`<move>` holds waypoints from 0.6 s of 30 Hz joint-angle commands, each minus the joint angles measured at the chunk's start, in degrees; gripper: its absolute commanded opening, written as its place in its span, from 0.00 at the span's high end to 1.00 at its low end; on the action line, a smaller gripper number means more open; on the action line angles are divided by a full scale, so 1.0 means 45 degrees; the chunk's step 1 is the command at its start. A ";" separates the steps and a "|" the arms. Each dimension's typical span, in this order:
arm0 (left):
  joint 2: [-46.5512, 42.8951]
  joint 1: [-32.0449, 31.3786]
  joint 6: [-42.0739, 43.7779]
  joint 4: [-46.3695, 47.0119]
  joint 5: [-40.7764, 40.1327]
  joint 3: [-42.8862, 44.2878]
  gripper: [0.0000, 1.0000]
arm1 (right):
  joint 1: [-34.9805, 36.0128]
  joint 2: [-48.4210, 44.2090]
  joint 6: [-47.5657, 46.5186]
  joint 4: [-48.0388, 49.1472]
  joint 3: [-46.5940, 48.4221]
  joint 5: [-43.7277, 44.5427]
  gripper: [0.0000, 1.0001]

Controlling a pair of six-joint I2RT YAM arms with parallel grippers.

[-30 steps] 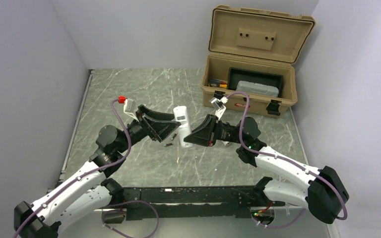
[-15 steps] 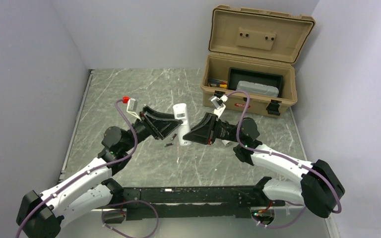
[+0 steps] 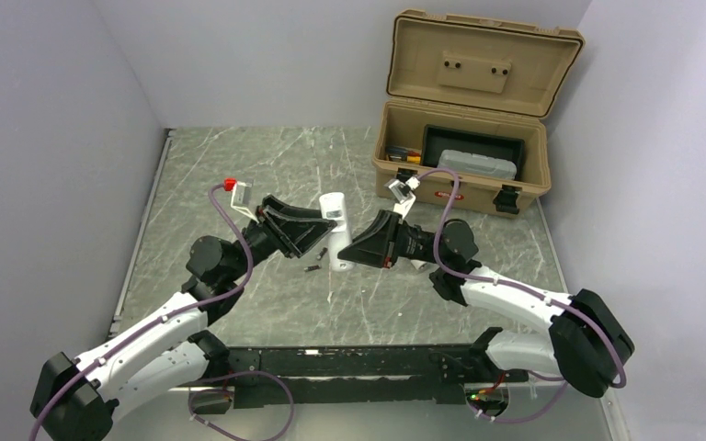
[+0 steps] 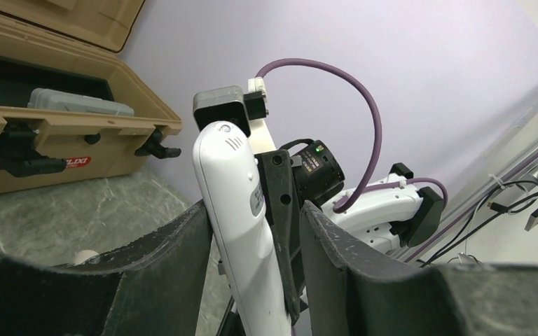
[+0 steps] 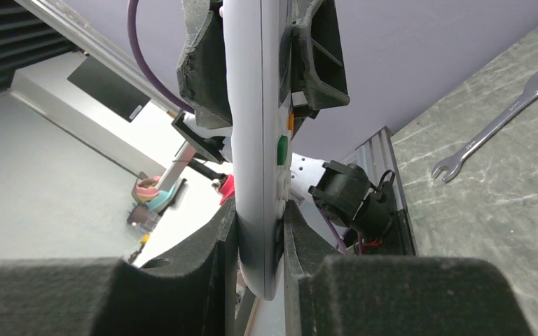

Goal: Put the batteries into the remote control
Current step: Adjust the remote control.

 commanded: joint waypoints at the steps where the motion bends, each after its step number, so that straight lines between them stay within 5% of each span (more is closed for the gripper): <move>1: 0.0020 0.0009 -0.0098 0.0572 -0.0018 -0.0016 0.46 | 0.0077 0.0206 0.0333 0.1404 0.0040 -0.0320 1.00; 18: -0.0233 0.0021 0.0206 0.0458 -0.0234 -0.0229 0.69 | 0.0488 0.0752 -0.0092 0.0708 0.0480 -0.0471 1.00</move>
